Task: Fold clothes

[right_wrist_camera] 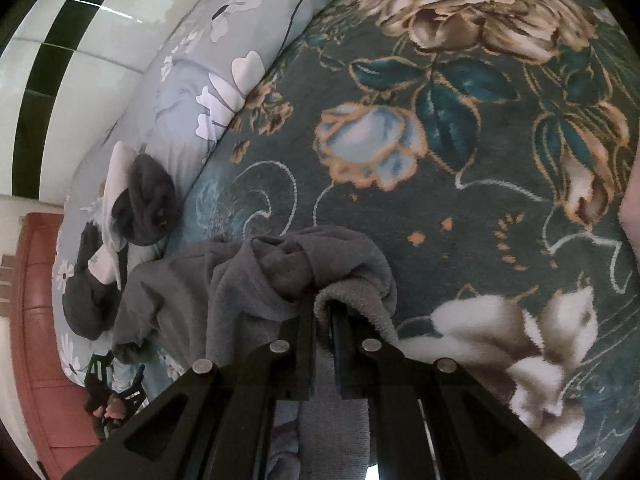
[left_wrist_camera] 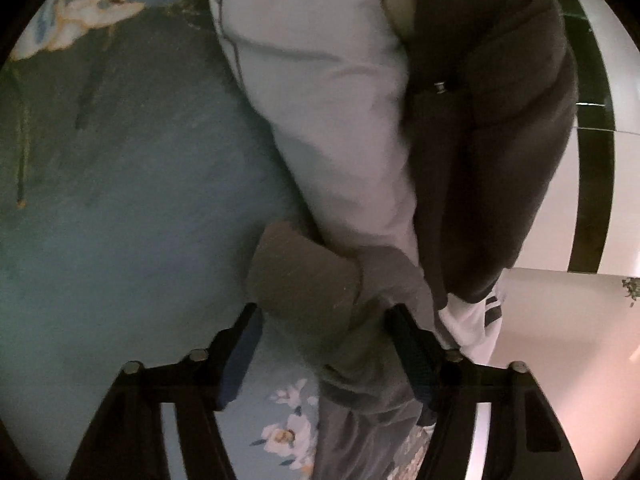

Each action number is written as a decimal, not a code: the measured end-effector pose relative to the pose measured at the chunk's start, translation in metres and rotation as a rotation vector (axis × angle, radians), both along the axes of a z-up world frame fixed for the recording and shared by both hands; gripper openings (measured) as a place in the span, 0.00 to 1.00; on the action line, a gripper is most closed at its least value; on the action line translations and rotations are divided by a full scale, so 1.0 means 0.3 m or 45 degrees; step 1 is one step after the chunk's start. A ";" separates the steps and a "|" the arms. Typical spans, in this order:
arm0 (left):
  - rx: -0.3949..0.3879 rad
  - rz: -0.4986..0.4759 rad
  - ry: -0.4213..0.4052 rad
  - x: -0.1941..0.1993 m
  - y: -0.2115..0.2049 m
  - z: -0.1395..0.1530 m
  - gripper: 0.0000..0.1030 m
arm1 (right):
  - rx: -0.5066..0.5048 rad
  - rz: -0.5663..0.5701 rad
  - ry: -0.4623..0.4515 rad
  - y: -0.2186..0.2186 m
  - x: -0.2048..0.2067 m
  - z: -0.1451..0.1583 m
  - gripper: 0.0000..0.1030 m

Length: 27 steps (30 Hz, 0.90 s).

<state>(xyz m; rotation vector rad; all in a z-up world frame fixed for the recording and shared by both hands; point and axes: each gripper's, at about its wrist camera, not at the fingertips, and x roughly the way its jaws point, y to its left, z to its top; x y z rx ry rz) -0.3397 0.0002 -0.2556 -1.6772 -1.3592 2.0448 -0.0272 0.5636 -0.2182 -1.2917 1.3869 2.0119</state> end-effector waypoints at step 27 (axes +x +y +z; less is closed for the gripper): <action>-0.509 -0.074 0.667 0.325 -0.398 0.815 0.14 | 0.125 -0.001 0.454 -0.088 0.095 0.412 0.04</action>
